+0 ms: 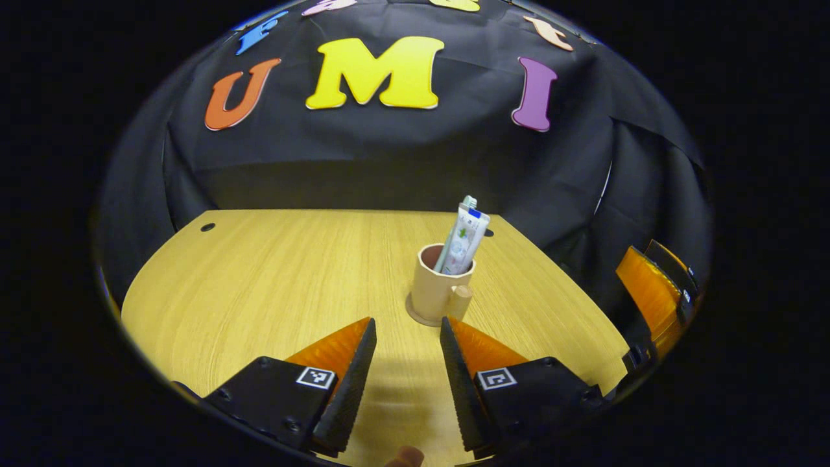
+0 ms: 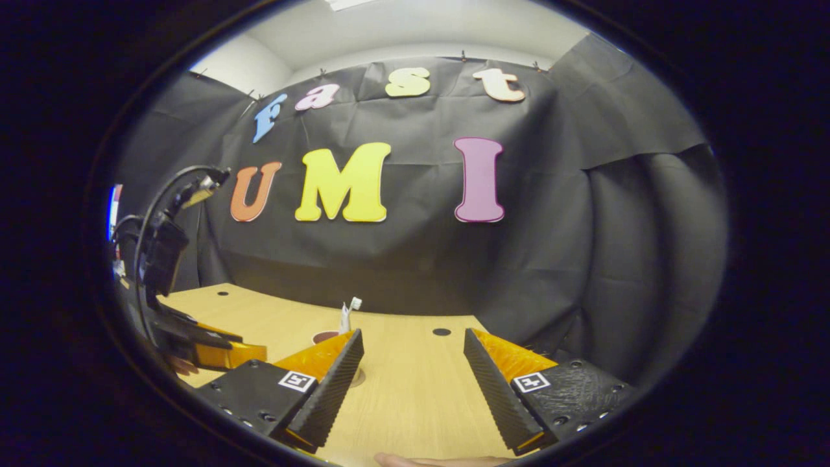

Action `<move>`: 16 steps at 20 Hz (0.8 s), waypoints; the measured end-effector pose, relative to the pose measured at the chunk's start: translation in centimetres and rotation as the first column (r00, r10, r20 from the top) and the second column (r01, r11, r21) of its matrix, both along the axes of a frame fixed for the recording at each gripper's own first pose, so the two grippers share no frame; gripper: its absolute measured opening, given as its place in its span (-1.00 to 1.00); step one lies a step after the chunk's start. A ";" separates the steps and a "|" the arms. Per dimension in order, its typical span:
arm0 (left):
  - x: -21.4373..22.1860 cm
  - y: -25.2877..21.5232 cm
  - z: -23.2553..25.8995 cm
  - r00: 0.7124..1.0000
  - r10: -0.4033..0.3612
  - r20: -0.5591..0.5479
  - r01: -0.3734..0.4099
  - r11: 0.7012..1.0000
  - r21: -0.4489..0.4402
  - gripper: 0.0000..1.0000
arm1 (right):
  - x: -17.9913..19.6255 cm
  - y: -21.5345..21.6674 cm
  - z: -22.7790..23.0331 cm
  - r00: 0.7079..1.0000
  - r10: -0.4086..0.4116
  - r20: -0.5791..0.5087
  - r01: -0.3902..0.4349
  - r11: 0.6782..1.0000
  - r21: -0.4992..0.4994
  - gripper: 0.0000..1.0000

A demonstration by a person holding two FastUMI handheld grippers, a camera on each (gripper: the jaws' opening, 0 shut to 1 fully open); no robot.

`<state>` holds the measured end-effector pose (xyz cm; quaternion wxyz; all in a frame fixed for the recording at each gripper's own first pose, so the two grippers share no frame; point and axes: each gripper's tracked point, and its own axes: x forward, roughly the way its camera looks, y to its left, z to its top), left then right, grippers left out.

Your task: Put the toothbrush and toothpaste on the desktop into the cup, then pick up the cup and place it on the coaster on the desktop.

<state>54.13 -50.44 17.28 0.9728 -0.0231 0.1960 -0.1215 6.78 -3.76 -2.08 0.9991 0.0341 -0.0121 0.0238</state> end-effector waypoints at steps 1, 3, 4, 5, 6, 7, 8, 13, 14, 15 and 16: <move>-0.5 1.2 0.5 1.000 0.011 0.028 -0.011 1.000 -0.005 0.32 | -0.2 0.5 0.0 1.000 -0.004 -0.003 0.004 1.000 -0.012 0.89; -1.7 2.5 1.4 0.997 0.019 0.078 -0.018 1.000 -0.016 0.39 | -0.4 0.9 -0.1 0.999 -0.045 -0.017 0.045 0.999 -0.012 0.89; -2.2 2.9 2.0 0.994 0.019 0.104 -0.017 1.000 -0.024 0.41 | -0.5 1.0 0.0 0.998 -0.061 -0.021 0.061 0.998 0.000 0.89; -2.9 3.6 2.5 0.991 0.023 0.130 -0.019 0.999 -0.027 0.45 | -0.8 1.4 0.1 0.998 -0.059 -0.024 0.059 0.998 0.017 0.92; -3.3 4.3 3.2 0.985 0.031 0.169 -0.028 0.999 -0.023 0.47 | -1.3 2.2 0.1 0.999 -0.042 -0.027 0.043 0.999 0.034 0.89; -3.9 5.1 3.9 0.978 0.038 0.204 -0.034 0.999 -0.026 0.47 | -1.6 2.8 0.1 0.999 -0.025 -0.033 0.027 0.999 0.043 0.89; -4.3 5.3 4.4 0.972 0.038 0.230 -0.031 0.999 -0.034 0.57 | -1.9 3.2 0.1 0.999 -0.010 -0.034 0.012 0.999 0.053 0.89; -4.7 7.8 5.6 0.958 0.094 0.270 -0.085 0.995 -0.046 0.95 | -3.2 4.2 1.1 1.000 -0.007 -0.013 0.008 1.000 0.027 0.89; -4.6 8.4 6.3 0.950 0.111 0.291 -0.101 0.994 -0.049 0.94 | -3.8 4.3 1.3 1.000 -0.009 -0.001 0.009 1.000 0.015 0.86; -4.9 8.6 6.6 0.944 0.123 0.308 -0.110 0.992 -0.057 0.93 | -4.3 4.4 1.8 1.000 -0.010 0.012 0.010 1.000 0.004 0.89; -5.4 8.5 6.9 0.941 0.124 0.315 -0.108 0.992 -0.068 0.94 | -4.8 4.6 2.2 1.000 -0.010 0.022 0.010 1.000 0.001 0.92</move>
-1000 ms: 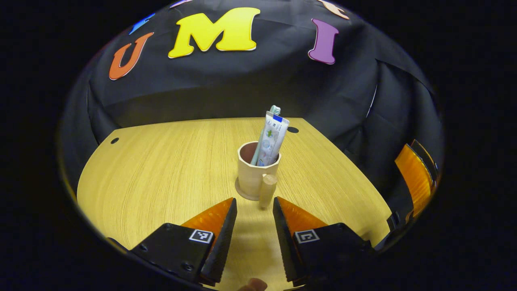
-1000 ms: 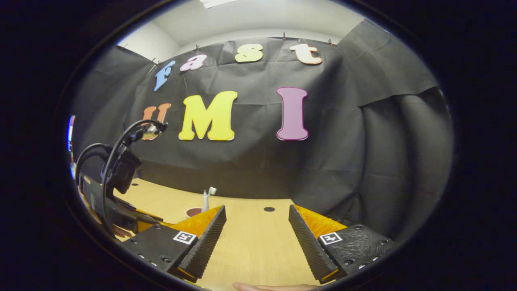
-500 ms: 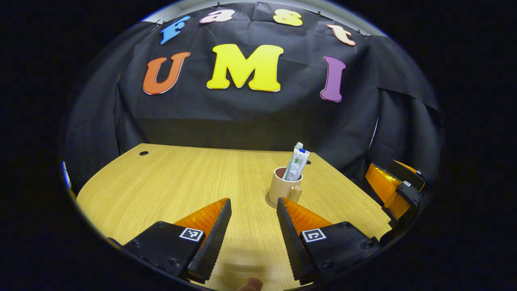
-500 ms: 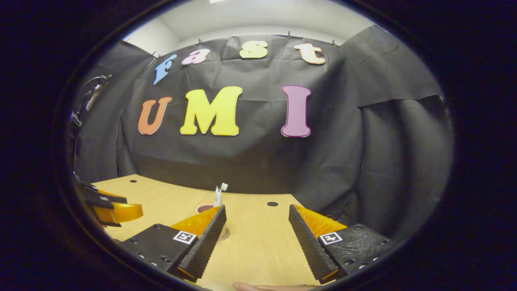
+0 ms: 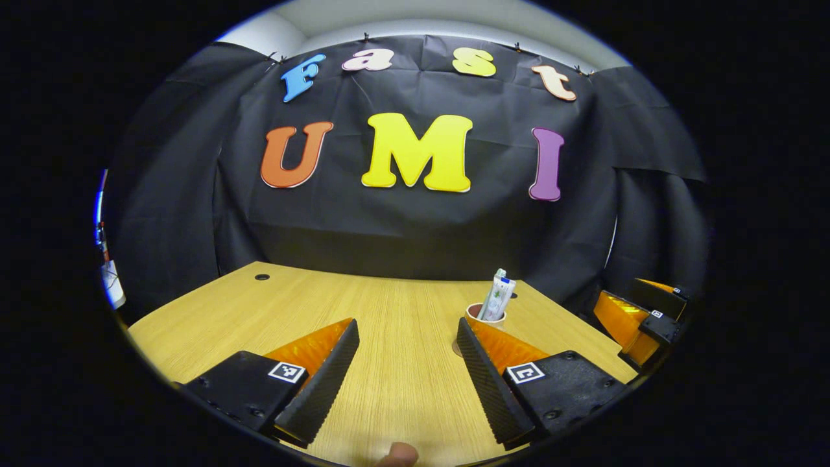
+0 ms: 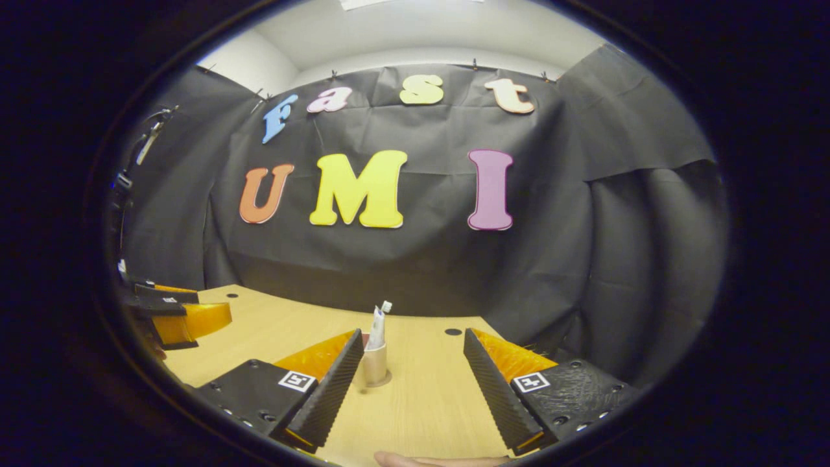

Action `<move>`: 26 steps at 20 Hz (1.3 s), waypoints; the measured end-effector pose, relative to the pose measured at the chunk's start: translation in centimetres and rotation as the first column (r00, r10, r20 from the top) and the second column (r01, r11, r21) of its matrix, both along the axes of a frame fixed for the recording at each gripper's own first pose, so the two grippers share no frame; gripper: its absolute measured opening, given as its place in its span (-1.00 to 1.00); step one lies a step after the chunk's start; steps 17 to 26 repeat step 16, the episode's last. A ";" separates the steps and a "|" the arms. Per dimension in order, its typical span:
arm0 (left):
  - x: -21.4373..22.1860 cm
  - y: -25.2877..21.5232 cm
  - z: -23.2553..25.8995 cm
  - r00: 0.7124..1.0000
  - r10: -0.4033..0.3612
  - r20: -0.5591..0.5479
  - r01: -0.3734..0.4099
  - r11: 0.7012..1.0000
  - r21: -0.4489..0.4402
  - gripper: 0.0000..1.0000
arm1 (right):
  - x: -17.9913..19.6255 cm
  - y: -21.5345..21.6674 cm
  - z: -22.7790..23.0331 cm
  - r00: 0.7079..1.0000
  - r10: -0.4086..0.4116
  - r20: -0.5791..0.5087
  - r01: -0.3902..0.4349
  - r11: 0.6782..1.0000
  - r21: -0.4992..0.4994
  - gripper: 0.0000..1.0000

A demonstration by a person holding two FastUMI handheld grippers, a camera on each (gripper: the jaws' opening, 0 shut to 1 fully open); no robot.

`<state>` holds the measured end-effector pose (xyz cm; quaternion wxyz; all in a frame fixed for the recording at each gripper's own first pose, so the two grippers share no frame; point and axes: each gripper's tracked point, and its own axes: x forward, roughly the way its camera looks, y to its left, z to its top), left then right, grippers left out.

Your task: Put the toothbrush and toothpaste on the desktop into the cup, then pick up the cup and place it on the coaster on the desktop.

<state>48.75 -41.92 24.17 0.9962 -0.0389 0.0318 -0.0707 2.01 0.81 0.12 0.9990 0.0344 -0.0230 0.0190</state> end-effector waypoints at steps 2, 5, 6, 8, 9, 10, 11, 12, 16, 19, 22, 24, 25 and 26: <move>-0.8 -1.1 0.0 0.999 -0.034 -0.004 0.034 0.999 0.005 0.94 | -0.9 0.3 0.5 1.000 0.009 0.011 -0.009 1.000 0.004 0.89; -1.9 -1.9 0.9 0.999 -0.046 0.029 0.045 0.998 0.033 0.94 | -1.5 -1.0 1.4 0.998 -0.038 0.051 0.039 0.999 -0.022 0.92; -2.2 -2.2 1.3 0.998 -0.048 0.043 0.047 0.998 0.037 0.92 | -1.7 -1.4 1.7 0.996 -0.055 0.064 0.057 0.998 -0.023 0.86; -2.6 -2.9 1.4 0.997 -0.058 0.059 0.055 0.998 0.043 0.93 | -1.7 -1.2 1.8 0.996 -0.053 0.067 0.054 0.998 -0.013 0.89; -2.8 -3.2 1.4 0.996 -0.063 0.059 0.060 0.997 0.045 0.93 | -1.7 -1.1 1.4 0.998 -0.041 0.053 0.041 0.999 -0.011 0.89; -2.8 -3.3 1.3 0.996 -0.067 0.059 0.064 0.997 0.053 0.93 | -1.4 -1.0 0.9 0.999 -0.032 0.033 0.032 0.999 -0.008 0.89; -2.7 -3.3 1.2 0.996 -0.064 0.064 0.060 0.996 0.064 0.93 | -1.3 -0.8 0.7 1.000 -0.021 0.021 0.021 1.000 -0.001 0.89; -2.6 -3.1 1.2 0.996 -0.054 0.069 0.049 0.996 0.075 0.93 | -1.1 -0.8 0.6 1.000 -0.015 0.012 0.015 1.000 0.003 0.89; -2.0 -2.1 0.7 0.998 -0.019 0.057 0.015 0.997 0.079 0.93 | -0.8 -1.0 0.4 1.000 -0.022 0.000 0.022 1.000 -0.004 0.92; -2.0 -2.1 0.7 0.998 -0.019 0.057 0.015 0.997 0.079 0.93 | -0.8 -1.0 0.4 1.000 -0.022 0.000 0.022 1.000 -0.004 0.92; -2.0 -2.1 0.7 0.998 -0.019 0.057 0.015 0.997 0.079 0.93 | -0.8 -1.0 0.4 1.000 -0.022 0.000 0.022 1.000 -0.004 0.92; -2.0 -2.1 0.7 0.998 -0.019 0.057 0.015 0.997 0.079 0.93 | -0.8 -1.0 0.4 1.000 -0.022 0.000 0.022 1.000 -0.004 0.92; -2.0 -2.1 0.7 0.998 -0.019 0.057 0.015 0.997 0.079 0.93 | -0.8 -1.0 0.4 1.000 -0.022 0.000 0.022 1.000 -0.004 0.92; -2.0 -2.1 0.7 0.998 -0.019 0.057 0.015 0.997 0.079 0.93 | -0.8 -1.0 0.4 1.000 -0.022 0.000 0.022 1.000 -0.004 0.92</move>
